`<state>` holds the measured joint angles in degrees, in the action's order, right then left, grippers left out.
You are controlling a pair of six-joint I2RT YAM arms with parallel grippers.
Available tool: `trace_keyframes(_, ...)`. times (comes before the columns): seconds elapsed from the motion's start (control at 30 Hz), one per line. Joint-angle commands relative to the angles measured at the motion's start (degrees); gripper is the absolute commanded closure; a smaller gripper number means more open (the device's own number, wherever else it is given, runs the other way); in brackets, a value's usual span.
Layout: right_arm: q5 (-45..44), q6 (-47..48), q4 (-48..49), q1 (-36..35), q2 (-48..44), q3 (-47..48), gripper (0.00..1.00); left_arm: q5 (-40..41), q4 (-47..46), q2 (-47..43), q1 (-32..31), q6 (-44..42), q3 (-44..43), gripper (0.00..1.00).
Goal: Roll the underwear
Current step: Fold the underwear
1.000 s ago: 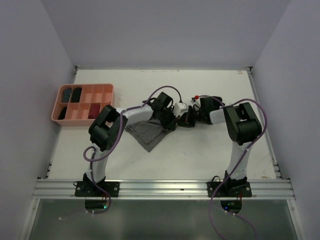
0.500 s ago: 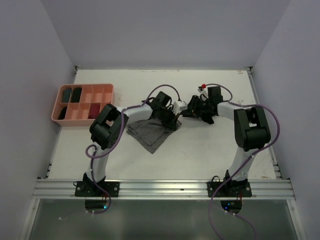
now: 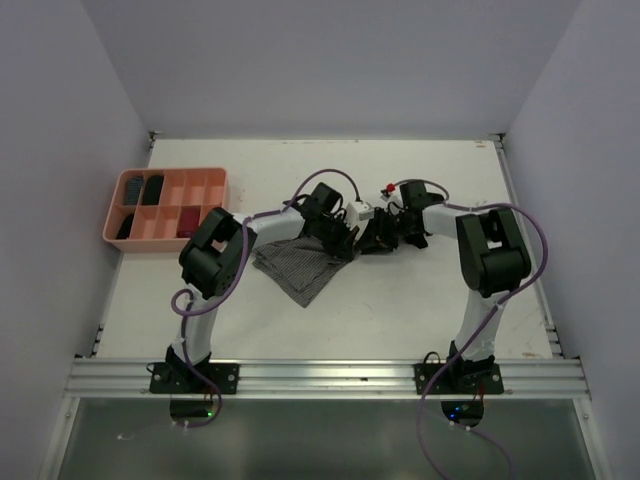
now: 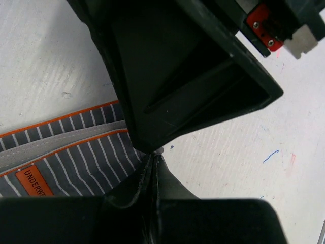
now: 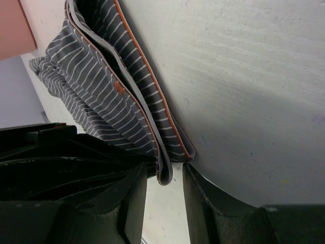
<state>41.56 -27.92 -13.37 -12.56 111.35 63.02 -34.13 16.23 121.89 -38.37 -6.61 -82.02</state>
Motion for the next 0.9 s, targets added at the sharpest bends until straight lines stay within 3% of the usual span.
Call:
trace_keyframes(0.0, 0.7, 1.7, -2.0, -0.9, 0.4, 2.1, 0.62, 2.2, 2.4, 2.5, 0.3, -0.2, 1.2, 0.95)
trace_keyframes(0.2, 1.7, 1.6, -1.7, -1.9, 0.2, 2.2, 0.69, 2.3, 2.4, 2.5, 0.3, -0.3, 1.4, 0.94)
trace_keyframes(0.33, 0.5, 2.2, -1.1, -1.9, 0.7, 3.0, 0.95, 2.1, 1.7, 1.0, 0.3, -0.3, 2.4, 0.89)
trace_keyframes(0.4, 0.4, 1.7, 0.0, -1.8, 0.8, 3.6, 1.0, 2.1, 2.1, -0.7, 0.2, -0.9, 2.9, 0.79)
trace_keyframes(0.47, 0.4, 1.5, 0.4, -1.9, 0.6, 4.1, 1.0, 2.5, 3.7, -4.4, 0.2, -3.1, 4.0, 0.69)
trace_keyframes(0.57, 0.1, 2.1, 0.5, -1.8, 1.0, 5.0, 1.0, 4.2, 6.2, -12.6, 0.2, -7.6, 6.9, 0.62)
trace_keyframes(0.73, -0.3, 2.7, 1.2, -1.9, 2.3, 4.7, 1.0, 10.6, 14.2, -23.3, 0.3, -17.0, 12.2, 0.62)
trace_keyframes(0.87, 0.0, 1.4, 2.9, -1.9, 3.3, 4.1, 1.0, 17.2, 16.5, -28.1, 0.3, -19.8, 18.3, 0.65)
